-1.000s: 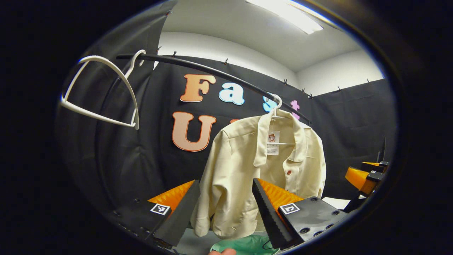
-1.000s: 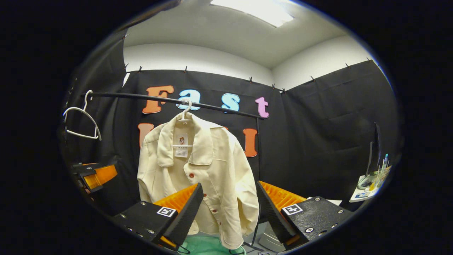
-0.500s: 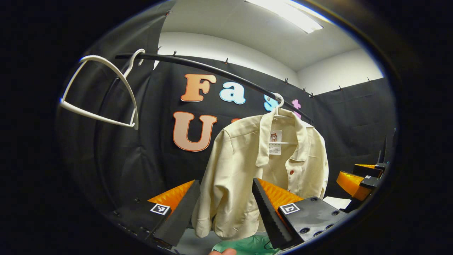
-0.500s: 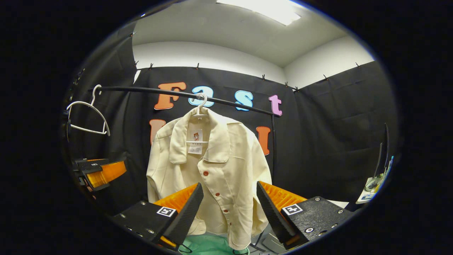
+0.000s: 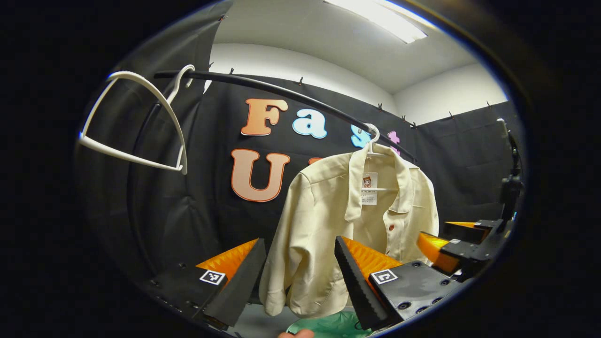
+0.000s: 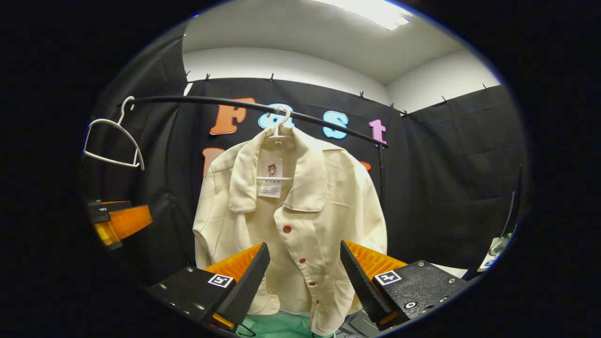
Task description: Grasp the clothes on the hanger with both hands and then place them into the laundry hamper below.
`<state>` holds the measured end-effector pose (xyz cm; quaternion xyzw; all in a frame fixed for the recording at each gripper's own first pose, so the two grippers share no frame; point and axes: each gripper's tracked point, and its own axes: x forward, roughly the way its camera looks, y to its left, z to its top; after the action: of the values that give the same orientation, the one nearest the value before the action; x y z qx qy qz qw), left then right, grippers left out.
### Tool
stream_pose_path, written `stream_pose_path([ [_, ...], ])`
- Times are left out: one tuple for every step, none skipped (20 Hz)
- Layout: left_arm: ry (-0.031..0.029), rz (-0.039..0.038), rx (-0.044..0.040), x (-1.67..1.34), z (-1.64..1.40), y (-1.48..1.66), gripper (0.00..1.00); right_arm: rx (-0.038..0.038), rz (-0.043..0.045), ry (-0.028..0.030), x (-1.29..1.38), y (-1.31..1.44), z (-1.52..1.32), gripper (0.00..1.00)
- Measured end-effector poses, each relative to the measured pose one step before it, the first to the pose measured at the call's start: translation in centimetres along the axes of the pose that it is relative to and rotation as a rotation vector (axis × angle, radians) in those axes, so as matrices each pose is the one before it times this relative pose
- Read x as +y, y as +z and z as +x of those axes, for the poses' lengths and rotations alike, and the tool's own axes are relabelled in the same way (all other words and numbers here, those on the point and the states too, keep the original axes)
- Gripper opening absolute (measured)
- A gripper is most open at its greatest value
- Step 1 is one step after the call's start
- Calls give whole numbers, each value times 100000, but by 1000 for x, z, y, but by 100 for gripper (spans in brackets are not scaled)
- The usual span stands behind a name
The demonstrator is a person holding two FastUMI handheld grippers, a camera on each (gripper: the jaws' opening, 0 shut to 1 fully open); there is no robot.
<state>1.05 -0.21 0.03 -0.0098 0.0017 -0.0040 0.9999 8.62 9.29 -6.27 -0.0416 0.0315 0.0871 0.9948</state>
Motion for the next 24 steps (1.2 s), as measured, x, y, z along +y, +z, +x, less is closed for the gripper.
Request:
stream_pose_path([
  [579, 472, 679, 208, -48, -182, 97, -86, -1442, 434, 486, -626, 1586, 93],
  [1370, 763, 1195, 333, -109, -240, 97, 37, -1570, -2210, -148, -564, 1742, 93],
  [770, 735, 537, 278, -302, -61, 97, 103, -876, -1906, -199, -691, 1824, 93],
  [142, 106, 142, -91, -93, -135, 100, 1247, -68, -644, 262, -947, 1692, 93],
  [-7, -78, 294, -54, -196, -124, 100, 2696, -340, -350, 403, -1044, 1599, 93],
  [211, -55, 467, 17, -297, -205, 96, 2984, -2025, -3327, -495, -1037, 1205, 93],
  [293, 39, 442, 71, -265, -47, 96, 1117, -2217, -5259, -1134, -549, 1074, 94],
  [445, -136, 202, 174, -291, -17, 97, -553, -1538, -4743, -1257, 15, 631, 94],
  [760, -205, 82, 272, -226, -104, 97, -1571, -733, -3250, -902, 403, 538, 93],
  [919, -223, 294, 314, -33, -162, 97, -2271, -368, -2519, -1024, 649, 380, 93],
  [906, -367, 425, 366, -24, -181, 97, -2121, -37, -1800, -1063, 775, 405, 94],
  [392, -513, 523, 270, 63, -210, 97, -1491, 843, 810, -691, 754, 180, 93],
  [-399, -747, 433, 27, 223, -165, 97, -1498, 1016, 124, -782, 852, -175, 87],
  [-987, -873, -84, -82, 91, -55, 96, -1601, 235, -1559, -1048, 718, -80, 80],
  [-1893, -578, -534, -378, 298, 77, 100, -934, -591, -1221, -1205, 742, -138, 63],
  [-2938, -505, -666, -733, 749, 8, 96, -308, -2758, 118, -1115, 563, -173, 53],
  [-3529, -816, -687, -1027, 768, -31, 97, 45, -2737, 25, -907, 427, -276, 33],
  [-3501, -510, -809, -973, 876, 154, 100, 358, -1378, 170, -791, 450, -398, 25],
  [-3633, -444, -959, -1036, 1094, 134, 100, 386, 641, 2209, 46, 483, -427, 10],
  [-3539, -681, -641, -1164, 1303, 80, 100, 171, 1765, 2555, 148, 391, -447, 5],
  [-3216, -1099, -394, -1229, 1394, -97, 94, 276, 2448, 2423, 148, 423, -544, 3],
  [-3543, -945, -436, -1429, 1397, -302, 97, 284, 2576, 1795, 30, 331, -591, 3],
  [-2671, -390, -443, -1238, 1344, -243, 97, -382, 1650, 1640, 19, 482, -561, 2],
  [-1572, 464, -711, -835, 1550, -299, 96, -243, 416, 1205, 14, 357, -523, 2],
])
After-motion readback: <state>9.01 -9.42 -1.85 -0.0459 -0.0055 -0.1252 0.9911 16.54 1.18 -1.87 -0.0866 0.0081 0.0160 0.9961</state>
